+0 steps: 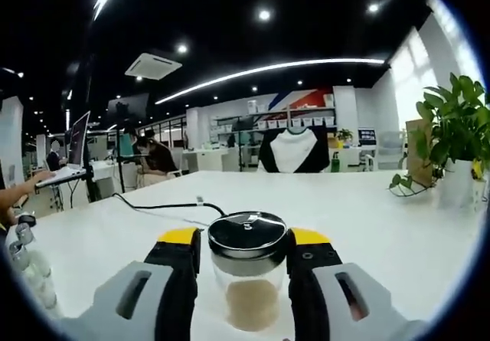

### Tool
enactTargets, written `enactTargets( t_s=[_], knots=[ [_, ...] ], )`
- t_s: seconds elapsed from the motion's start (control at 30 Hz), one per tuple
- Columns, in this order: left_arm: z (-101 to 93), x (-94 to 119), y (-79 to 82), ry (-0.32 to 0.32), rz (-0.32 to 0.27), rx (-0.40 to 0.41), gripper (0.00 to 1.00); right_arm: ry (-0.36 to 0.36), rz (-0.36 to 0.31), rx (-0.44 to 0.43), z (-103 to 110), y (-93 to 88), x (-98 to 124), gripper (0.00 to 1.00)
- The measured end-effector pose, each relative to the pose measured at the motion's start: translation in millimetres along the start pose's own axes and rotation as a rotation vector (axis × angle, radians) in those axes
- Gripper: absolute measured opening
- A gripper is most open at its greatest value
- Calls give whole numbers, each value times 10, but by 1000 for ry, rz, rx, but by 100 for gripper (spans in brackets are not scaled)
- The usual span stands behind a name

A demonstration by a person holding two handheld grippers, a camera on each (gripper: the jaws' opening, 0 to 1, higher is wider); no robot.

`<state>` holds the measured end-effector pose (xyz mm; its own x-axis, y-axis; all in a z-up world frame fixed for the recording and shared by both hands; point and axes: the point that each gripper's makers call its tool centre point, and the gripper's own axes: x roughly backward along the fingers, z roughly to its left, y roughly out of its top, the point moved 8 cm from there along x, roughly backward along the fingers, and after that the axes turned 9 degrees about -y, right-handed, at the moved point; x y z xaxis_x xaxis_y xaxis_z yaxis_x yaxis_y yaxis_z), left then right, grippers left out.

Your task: Rotate the seasoning bottle until the label or dispensing opening points toward the visible target arrow and the bottle remains upright within the marked orientation range

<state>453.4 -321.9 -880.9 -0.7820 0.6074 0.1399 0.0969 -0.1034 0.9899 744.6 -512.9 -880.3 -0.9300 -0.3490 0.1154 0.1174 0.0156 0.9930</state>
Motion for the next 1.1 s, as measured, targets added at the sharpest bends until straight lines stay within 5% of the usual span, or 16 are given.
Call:
enactTargets(
  t_s=[0.6,0.93,1.1],
  knots=[
    [54,23,-19,-2,-2,29,100,-23,-47,54,-14,-38,-23,37],
    [59,51,61,-2,-11,0,100,-8,-125,47,-19,236,97,37],
    [105,144,77,34,-20,8,100,-3,-152,48,-42,326,330,37]
  ],
)
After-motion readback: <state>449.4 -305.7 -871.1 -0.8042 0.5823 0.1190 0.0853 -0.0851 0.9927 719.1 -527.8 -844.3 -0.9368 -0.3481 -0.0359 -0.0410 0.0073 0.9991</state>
